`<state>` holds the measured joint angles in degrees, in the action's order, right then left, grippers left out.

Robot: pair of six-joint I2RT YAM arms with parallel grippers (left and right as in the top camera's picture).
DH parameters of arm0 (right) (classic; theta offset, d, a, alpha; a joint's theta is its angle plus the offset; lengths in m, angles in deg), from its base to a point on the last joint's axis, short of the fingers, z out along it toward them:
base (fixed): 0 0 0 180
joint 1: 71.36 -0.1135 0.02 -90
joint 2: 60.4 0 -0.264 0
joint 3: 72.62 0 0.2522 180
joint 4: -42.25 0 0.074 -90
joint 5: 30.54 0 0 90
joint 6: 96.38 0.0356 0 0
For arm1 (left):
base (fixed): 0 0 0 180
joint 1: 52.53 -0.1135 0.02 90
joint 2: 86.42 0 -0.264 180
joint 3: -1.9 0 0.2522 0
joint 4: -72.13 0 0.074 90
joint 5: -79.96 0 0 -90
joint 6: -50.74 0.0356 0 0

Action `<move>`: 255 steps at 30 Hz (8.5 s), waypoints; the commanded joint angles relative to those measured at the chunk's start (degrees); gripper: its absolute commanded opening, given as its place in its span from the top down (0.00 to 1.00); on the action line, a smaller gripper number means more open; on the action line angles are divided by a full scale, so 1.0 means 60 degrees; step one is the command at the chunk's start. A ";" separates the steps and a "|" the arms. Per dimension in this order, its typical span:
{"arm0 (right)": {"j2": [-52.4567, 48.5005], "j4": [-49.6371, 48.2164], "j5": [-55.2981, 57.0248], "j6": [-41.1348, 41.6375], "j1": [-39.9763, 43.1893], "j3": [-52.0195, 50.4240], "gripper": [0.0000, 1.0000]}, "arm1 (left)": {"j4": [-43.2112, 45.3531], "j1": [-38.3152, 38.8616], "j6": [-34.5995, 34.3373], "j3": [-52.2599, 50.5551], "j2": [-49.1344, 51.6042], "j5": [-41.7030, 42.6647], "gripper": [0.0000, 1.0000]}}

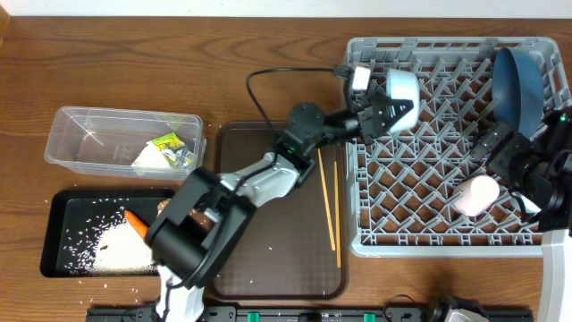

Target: Sort waste into correct bins and load items into the dishwasher rack

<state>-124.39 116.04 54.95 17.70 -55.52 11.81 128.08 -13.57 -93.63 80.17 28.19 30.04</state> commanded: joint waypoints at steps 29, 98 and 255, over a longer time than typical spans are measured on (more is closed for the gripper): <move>0.0102 0.0430 0.0036 -0.0098 0.0073 0.0120 0.01 | -0.0331 -0.1614 -0.1064 0.0288 0.1483 0.2783 0.32; -0.6670 -0.2900 0.1140 0.1264 -0.9016 0.0120 0.19 | -2.2651 -0.9114 0.6375 0.0288 -1.0306 -0.6648 0.02; -0.8499 -0.1271 0.0623 0.0331 -0.9956 0.0157 0.96 | -2.2651 -0.9114 0.6375 0.0288 -1.0185 -0.6648 0.02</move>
<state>-173.02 108.74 57.52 20.49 -114.97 13.10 -7.67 -67.93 -55.91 81.66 -33.04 -8.98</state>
